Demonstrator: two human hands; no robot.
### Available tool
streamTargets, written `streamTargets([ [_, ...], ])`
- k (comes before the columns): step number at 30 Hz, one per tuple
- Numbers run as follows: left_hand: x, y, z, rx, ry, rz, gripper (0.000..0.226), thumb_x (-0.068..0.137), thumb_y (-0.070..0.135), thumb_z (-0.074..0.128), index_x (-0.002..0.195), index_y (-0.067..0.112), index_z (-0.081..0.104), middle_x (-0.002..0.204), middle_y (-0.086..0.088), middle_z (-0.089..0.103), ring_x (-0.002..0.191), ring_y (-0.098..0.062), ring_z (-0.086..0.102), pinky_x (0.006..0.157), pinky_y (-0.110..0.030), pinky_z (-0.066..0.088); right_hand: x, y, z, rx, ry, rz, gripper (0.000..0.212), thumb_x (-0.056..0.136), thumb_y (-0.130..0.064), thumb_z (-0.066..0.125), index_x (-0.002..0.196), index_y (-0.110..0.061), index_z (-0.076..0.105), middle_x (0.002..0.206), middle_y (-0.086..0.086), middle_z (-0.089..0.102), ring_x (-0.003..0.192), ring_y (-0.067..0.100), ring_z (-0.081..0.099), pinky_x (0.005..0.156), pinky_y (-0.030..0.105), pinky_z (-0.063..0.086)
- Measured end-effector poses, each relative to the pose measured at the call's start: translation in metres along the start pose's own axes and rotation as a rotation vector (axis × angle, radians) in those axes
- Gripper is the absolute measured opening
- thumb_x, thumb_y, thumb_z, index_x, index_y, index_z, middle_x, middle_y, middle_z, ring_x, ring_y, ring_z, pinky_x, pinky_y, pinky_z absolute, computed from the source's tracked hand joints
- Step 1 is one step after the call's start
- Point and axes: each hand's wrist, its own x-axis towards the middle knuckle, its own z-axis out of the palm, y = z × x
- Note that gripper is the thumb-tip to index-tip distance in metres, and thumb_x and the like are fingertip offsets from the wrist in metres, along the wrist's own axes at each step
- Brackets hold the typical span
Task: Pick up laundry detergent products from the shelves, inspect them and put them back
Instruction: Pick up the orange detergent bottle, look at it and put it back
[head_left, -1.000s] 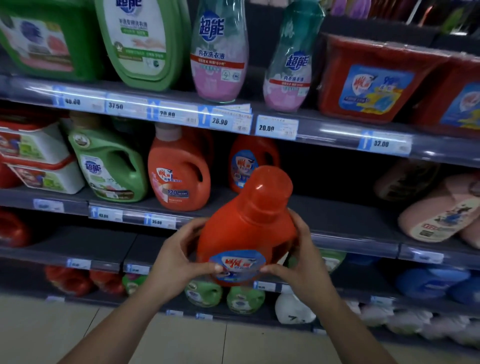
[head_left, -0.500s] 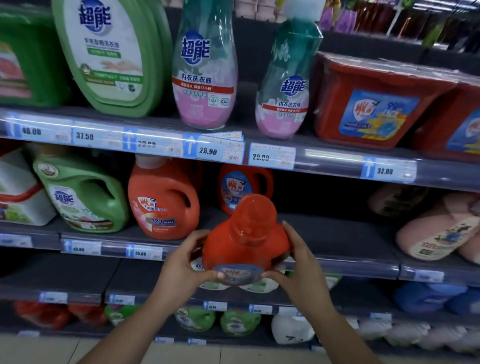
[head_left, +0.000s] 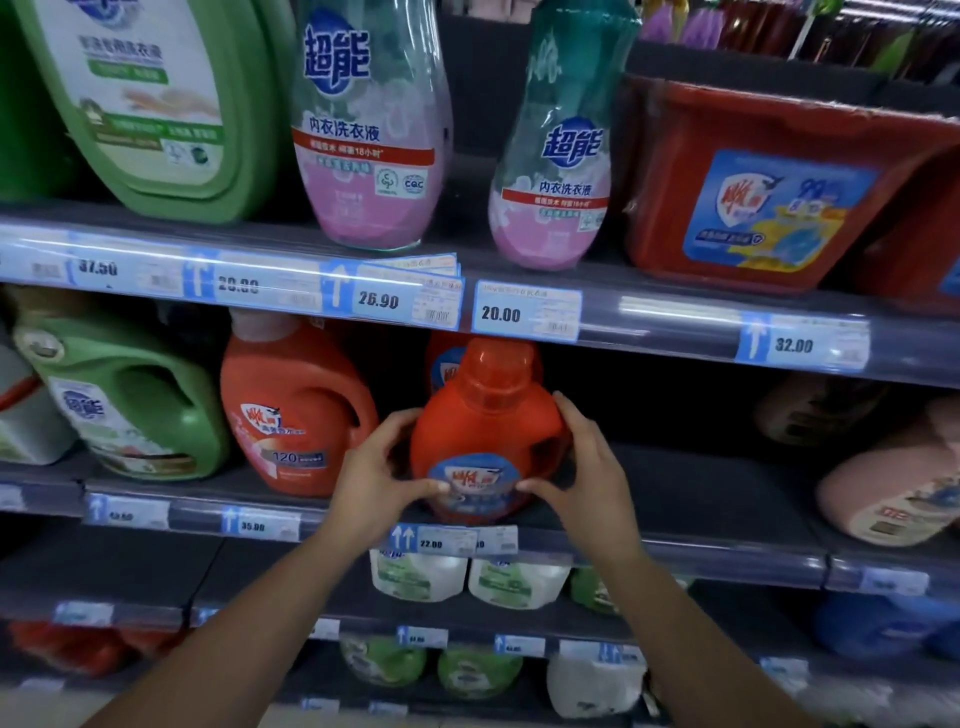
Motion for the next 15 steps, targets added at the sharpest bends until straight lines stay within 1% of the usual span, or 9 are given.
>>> streamTargets([
  [2, 0.010, -0.001, 0.005, -0.013, 0.001, -0.004, 0.086, 0.052, 0.031, 0.097, 0.126, 0.054, 0.059, 0.128, 0.019, 0.071, 0.121, -0.009, 0.068, 0.098, -0.031, 0.057, 0.009, 0.009, -0.001, 0.015, 0.020, 0.004, 0.110, 0.075, -0.028, 0.093, 0.150, -0.067, 0.021, 0.145, -0.023, 0.047, 0.129, 0.005, 0.053, 0.102, 0.033, 0.052],
  [3, 0.014, -0.001, 0.009, -0.014, 0.000, -0.007, 0.086, 0.052, 0.028, 0.097, 0.125, 0.054, 0.059, 0.127, 0.019, 0.071, 0.121, -0.008, 0.068, 0.097, -0.029, 0.057, 0.013, 0.013, 0.000, 0.008, 0.026, 0.003, 0.108, 0.074, -0.025, 0.094, 0.149, -0.062, 0.025, 0.147, -0.011, 0.050, 0.127, 0.005, 0.052, 0.104, 0.037, 0.053],
  [5, 0.019, -0.002, 0.016, -0.016, -0.001, -0.023, 0.085, 0.055, 0.018, 0.096, 0.121, 0.056, 0.059, 0.125, 0.020, 0.071, 0.119, -0.007, 0.068, 0.095, -0.024, 0.056, 0.019, 0.019, 0.003, -0.015, 0.019, 0.002, 0.105, 0.073, -0.022, 0.095, 0.147, -0.052, 0.028, 0.144, 0.000, 0.053, 0.121, -0.002, 0.048, 0.103, 0.039, 0.053],
  [6, 0.021, -0.003, 0.018, -0.019, -0.001, -0.032, 0.084, 0.057, 0.012, 0.094, 0.121, 0.056, 0.060, 0.125, 0.020, 0.071, 0.118, -0.007, 0.068, 0.094, -0.023, 0.056, 0.022, 0.022, 0.004, -0.020, 0.012, 0.009, 0.104, 0.073, -0.022, 0.095, 0.147, -0.049, 0.028, 0.142, 0.002, 0.054, 0.120, 0.000, 0.050, 0.101, 0.038, 0.053],
  [8, 0.025, -0.006, 0.019, -0.028, 0.000, -0.060, 0.083, 0.060, 0.005, 0.092, 0.123, 0.048, 0.060, 0.125, 0.013, 0.072, 0.117, -0.012, 0.069, 0.093, -0.023, 0.057, 0.028, 0.025, 0.006, -0.020, -0.008, 0.032, 0.102, 0.074, -0.026, 0.094, 0.148, -0.046, 0.027, 0.141, 0.004, 0.056, 0.124, 0.015, 0.057, 0.097, 0.037, 0.053],
  [11, 0.027, -0.004, 0.018, -0.046, -0.019, -0.136, 0.084, 0.071, -0.004, 0.089, 0.140, 0.026, 0.052, 0.136, 0.000, 0.066, 0.119, -0.011, 0.068, 0.102, -0.035, 0.057, 0.036, 0.031, 0.011, -0.046, -0.078, 0.042, 0.102, 0.080, -0.032, 0.090, 0.158, -0.036, 0.024, 0.148, 0.008, 0.052, 0.132, 0.028, 0.056, 0.099, 0.041, 0.053],
  [12, 0.025, -0.002, 0.019, -0.046, -0.018, -0.161, 0.086, 0.076, -0.005, 0.086, 0.148, 0.019, 0.046, 0.141, -0.002, 0.063, 0.119, -0.004, 0.066, 0.106, -0.033, 0.054, 0.039, 0.033, 0.014, -0.044, -0.096, 0.052, 0.100, 0.082, -0.033, 0.088, 0.160, -0.032, 0.025, 0.149, 0.010, 0.051, 0.133, 0.030, 0.055, 0.099, 0.042, 0.053],
  [13, 0.023, 0.002, 0.020, -0.036, -0.011, -0.179, 0.088, 0.081, -0.004, 0.083, 0.154, 0.016, 0.039, 0.145, -0.001, 0.060, 0.118, 0.006, 0.064, 0.106, -0.025, 0.052, 0.042, 0.033, 0.016, -0.035, -0.109, 0.066, 0.099, 0.083, -0.033, 0.087, 0.161, -0.029, 0.027, 0.149, 0.011, 0.052, 0.134, 0.031, 0.055, 0.099, 0.042, 0.053],
  [15, 0.018, 0.006, 0.024, -0.002, 0.009, -0.194, 0.089, 0.087, 0.000, 0.079, 0.159, 0.018, 0.030, 0.145, 0.004, 0.057, 0.115, 0.019, 0.060, 0.100, -0.011, 0.049, 0.045, 0.036, 0.019, 0.000, -0.128, 0.099, 0.096, 0.083, -0.033, 0.087, 0.160, -0.027, 0.030, 0.146, 0.011, 0.054, 0.132, 0.030, 0.057, 0.100, 0.040, 0.051],
])
